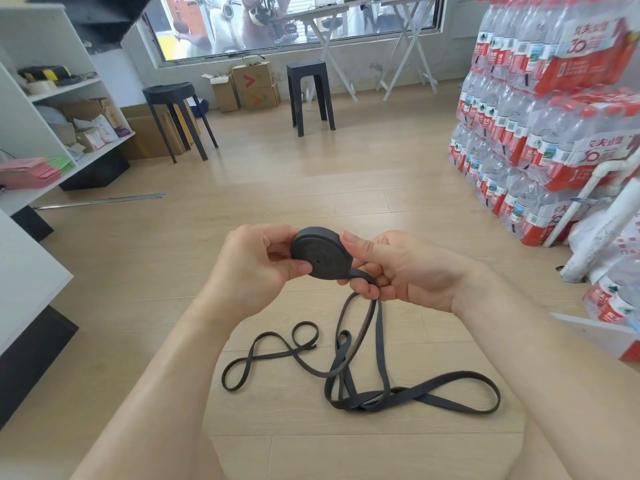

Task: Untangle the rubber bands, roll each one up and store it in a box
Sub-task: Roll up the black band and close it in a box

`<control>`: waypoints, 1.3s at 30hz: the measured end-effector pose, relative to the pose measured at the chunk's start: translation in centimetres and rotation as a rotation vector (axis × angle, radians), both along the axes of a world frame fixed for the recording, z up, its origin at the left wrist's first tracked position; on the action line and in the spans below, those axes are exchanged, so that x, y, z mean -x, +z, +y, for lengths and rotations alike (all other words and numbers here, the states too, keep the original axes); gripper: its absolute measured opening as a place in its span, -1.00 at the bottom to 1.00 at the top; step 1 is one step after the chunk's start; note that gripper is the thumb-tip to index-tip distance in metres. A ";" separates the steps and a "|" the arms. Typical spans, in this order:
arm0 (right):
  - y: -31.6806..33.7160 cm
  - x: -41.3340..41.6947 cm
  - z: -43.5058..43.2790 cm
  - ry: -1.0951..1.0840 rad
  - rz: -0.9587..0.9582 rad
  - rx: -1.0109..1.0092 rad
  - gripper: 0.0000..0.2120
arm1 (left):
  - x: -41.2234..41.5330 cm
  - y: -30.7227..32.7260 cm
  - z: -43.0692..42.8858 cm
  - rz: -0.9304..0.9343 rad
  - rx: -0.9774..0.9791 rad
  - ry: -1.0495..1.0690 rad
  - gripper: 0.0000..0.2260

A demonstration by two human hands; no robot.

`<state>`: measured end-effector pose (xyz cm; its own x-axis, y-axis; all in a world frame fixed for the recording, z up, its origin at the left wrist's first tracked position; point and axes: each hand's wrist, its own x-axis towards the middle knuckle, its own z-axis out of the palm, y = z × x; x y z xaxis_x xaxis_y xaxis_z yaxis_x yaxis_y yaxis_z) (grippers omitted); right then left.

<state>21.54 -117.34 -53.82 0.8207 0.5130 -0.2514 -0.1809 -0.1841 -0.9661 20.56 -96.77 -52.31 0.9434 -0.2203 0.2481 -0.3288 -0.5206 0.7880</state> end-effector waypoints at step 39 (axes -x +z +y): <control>0.3 0.2 0.4 -0.033 -0.004 0.063 -0.21 | -0.1 0.2 -0.3 0.071 0.035 -0.004 -0.69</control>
<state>21.36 -116.96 -53.48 0.8380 0.4689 -0.2792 -0.1843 -0.2382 -0.9536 20.63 -97.10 -52.13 0.9580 -0.2161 0.1885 -0.2736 -0.4912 0.8269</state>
